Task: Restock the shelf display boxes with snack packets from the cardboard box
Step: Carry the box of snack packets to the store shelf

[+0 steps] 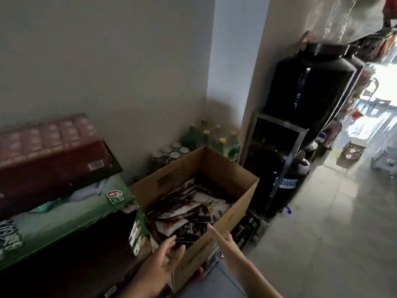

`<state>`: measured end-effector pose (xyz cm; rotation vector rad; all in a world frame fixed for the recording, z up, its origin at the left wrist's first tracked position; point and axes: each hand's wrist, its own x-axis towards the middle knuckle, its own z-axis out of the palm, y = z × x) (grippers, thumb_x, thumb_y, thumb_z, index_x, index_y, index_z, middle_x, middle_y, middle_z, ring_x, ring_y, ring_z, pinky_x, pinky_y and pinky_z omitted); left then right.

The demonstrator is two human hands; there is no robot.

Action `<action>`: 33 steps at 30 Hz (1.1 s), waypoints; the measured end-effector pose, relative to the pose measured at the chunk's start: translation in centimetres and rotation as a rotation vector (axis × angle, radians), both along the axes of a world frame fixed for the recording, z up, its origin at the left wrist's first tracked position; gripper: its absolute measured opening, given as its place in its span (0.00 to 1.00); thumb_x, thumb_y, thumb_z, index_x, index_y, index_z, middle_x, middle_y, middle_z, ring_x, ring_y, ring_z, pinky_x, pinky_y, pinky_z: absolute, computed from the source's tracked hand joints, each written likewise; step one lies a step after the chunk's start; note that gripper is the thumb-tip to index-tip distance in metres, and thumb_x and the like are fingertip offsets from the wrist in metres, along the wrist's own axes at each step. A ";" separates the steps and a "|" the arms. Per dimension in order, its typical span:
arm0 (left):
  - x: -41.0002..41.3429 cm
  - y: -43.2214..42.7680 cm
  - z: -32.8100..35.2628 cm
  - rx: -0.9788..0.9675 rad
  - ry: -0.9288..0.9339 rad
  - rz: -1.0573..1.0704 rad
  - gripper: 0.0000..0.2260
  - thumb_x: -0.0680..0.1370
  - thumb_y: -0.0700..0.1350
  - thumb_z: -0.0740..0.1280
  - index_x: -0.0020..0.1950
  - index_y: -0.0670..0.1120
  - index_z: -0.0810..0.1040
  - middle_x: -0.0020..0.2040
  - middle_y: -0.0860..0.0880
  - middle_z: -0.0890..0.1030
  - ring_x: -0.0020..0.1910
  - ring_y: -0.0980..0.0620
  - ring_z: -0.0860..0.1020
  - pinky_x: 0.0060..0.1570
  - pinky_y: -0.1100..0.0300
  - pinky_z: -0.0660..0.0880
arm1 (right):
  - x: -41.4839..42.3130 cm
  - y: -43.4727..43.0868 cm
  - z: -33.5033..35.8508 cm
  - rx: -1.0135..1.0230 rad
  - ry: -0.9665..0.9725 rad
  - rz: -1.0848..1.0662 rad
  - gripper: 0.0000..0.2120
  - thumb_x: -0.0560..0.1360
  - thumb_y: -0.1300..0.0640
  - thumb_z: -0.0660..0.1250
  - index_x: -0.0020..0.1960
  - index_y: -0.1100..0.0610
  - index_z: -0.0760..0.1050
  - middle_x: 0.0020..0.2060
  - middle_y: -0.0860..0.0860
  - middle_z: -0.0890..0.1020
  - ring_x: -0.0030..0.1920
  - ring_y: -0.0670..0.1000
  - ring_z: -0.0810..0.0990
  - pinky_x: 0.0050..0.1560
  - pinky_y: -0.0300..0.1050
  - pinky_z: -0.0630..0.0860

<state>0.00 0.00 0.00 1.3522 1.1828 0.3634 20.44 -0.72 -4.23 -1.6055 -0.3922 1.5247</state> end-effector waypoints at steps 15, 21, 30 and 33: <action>7.7 3.0 -2.9 0.644 0.616 -0.404 0.18 0.81 0.56 0.58 0.46 0.46 0.81 0.42 0.46 0.83 0.43 0.48 0.81 0.35 0.59 0.67 | 1.5 2.3 -4.5 0.056 -0.073 -0.086 0.45 0.70 0.44 0.73 0.78 0.51 0.51 0.70 0.50 0.69 0.64 0.51 0.74 0.60 0.49 0.74; 15.8 0.2 -4.2 0.592 0.491 -0.375 0.18 0.81 0.55 0.60 0.50 0.43 0.82 0.45 0.45 0.84 0.45 0.45 0.82 0.39 0.56 0.73 | 7.6 0.2 -3.3 0.093 -0.179 -0.155 0.22 0.75 0.47 0.68 0.66 0.53 0.72 0.50 0.51 0.83 0.46 0.48 0.82 0.39 0.41 0.78; 11.6 10.0 0.8 0.234 0.073 -0.080 0.15 0.73 0.56 0.68 0.56 0.50 0.78 0.50 0.52 0.83 0.48 0.54 0.81 0.39 0.66 0.76 | 8.2 0.6 -3.9 0.085 -0.205 -0.124 0.55 0.53 0.27 0.72 0.75 0.47 0.62 0.60 0.48 0.80 0.58 0.47 0.79 0.62 0.53 0.76; 8.8 17.4 1.2 0.410 0.198 0.180 0.31 0.70 0.62 0.70 0.68 0.48 0.71 0.60 0.47 0.78 0.58 0.48 0.78 0.51 0.57 0.77 | 9.6 1.9 -3.9 0.023 -0.301 -0.045 0.63 0.47 0.21 0.70 0.76 0.46 0.58 0.56 0.48 0.81 0.55 0.49 0.80 0.58 0.55 0.78</action>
